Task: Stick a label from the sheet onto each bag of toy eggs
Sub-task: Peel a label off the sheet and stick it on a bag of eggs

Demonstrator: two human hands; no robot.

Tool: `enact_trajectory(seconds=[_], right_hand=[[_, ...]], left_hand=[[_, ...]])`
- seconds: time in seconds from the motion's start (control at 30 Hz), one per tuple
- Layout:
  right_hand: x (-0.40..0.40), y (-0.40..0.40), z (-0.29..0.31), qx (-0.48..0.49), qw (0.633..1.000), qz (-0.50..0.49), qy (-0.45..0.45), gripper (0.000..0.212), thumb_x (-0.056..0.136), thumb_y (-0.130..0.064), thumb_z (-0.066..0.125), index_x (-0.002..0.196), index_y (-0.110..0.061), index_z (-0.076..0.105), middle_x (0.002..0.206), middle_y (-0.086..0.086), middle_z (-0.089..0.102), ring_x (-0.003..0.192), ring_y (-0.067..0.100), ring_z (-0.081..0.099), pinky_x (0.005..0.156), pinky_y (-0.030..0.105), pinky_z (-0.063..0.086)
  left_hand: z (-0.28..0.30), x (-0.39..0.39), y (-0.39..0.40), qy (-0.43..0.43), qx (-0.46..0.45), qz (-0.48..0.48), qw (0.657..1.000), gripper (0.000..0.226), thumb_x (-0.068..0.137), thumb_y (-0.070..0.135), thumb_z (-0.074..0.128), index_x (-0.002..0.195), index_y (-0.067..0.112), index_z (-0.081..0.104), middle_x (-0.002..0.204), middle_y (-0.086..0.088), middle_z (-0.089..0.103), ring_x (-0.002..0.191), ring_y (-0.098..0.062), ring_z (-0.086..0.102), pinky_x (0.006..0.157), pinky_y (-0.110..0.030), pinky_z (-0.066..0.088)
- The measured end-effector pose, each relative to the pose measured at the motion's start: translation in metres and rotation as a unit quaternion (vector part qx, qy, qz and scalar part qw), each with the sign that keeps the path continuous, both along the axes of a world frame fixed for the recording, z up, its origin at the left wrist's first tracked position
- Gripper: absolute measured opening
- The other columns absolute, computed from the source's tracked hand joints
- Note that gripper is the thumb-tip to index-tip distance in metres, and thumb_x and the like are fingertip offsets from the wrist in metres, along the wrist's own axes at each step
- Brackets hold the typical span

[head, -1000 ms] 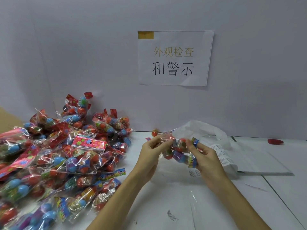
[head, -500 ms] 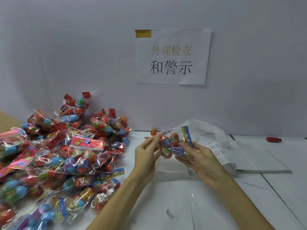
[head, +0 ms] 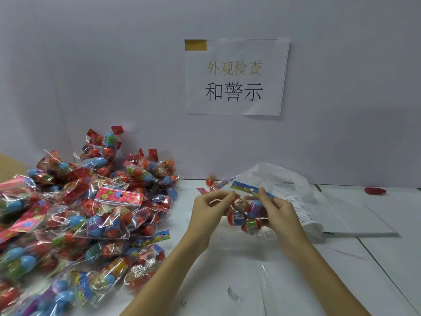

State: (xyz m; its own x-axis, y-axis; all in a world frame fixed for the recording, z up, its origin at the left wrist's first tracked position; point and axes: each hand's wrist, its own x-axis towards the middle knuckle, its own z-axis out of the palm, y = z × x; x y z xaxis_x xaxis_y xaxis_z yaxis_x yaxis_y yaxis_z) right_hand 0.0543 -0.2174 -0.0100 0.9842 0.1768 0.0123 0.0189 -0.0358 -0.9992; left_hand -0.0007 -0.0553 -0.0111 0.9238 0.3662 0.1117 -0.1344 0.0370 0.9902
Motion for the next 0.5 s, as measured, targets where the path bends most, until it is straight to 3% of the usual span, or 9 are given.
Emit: enact_trajectory(seconds=[0.07, 0.17, 0.3, 0.4, 0.5], right_hand=[[-0.001, -0.002, -0.001, 0.004, 0.998, -0.018, -0.066, 0.019, 0.099, -0.039, 0.067, 0.109, -0.023, 0.069, 0.097, 0.003, 0.079, 0.085, 0.021, 0.078, 0.071, 0.036, 0.063], [0.000, -0.005, -0.001, -0.037, 0.987, -0.022, -0.156, 0.017, 0.094, -0.025, 0.075, 0.099, -0.013, 0.064, 0.094, 0.003, 0.073, 0.090, 0.022, 0.074, 0.075, 0.034, 0.060], [-0.010, 0.003, 0.002, 0.017, 0.988, 0.114, -0.100, 0.031, 0.092, -0.036, 0.070, 0.112, -0.011, 0.070, 0.104, 0.006, 0.079, 0.099, 0.017, 0.076, 0.083, 0.030, 0.062], [-0.013, 0.008, 0.000, 0.032, 0.993, 0.083, -0.074, 0.028, 0.094, -0.017, 0.075, 0.119, -0.010, 0.066, 0.106, 0.009, 0.077, 0.094, 0.019, 0.077, 0.082, 0.031, 0.063], [-0.008, 0.002, 0.000, 0.079, 0.995, 0.048, -0.041, 0.019, 0.096, -0.010, 0.072, 0.115, -0.007, 0.069, 0.097, 0.010, 0.080, 0.088, 0.021, 0.079, 0.068, 0.023, 0.060]], left_hand=[[-0.002, 0.001, 0.002, -0.003, -0.020, 0.049, 0.999, 0.013, 0.096, 0.028, 0.074, 0.097, 0.019, 0.083, 0.093, -0.002, 0.080, 0.089, -0.020, 0.077, 0.073, -0.026, 0.062], [-0.002, 0.001, 0.008, -0.035, -0.017, 0.112, 0.993, 0.020, 0.090, 0.036, 0.078, 0.098, 0.018, 0.082, 0.092, -0.001, 0.080, 0.089, -0.019, 0.077, 0.078, -0.028, 0.064], [-0.003, 0.001, 0.007, -0.080, -0.026, 0.028, 0.996, 0.030, 0.091, 0.043, 0.074, 0.105, 0.017, 0.083, 0.100, -0.008, 0.080, 0.096, -0.025, 0.077, 0.089, -0.033, 0.061], [-0.003, 0.001, 0.003, -0.088, -0.068, -0.075, 0.991, 0.032, 0.106, 0.034, 0.058, 0.113, 0.013, 0.081, 0.109, -0.015, 0.078, 0.103, -0.031, 0.075, 0.086, -0.034, 0.060], [0.001, 0.002, 0.006, -0.109, -0.095, -0.019, 0.989, 0.022, 0.100, 0.031, 0.066, 0.108, 0.018, 0.082, 0.098, -0.011, 0.078, 0.085, -0.024, 0.075, 0.075, -0.026, 0.059]])
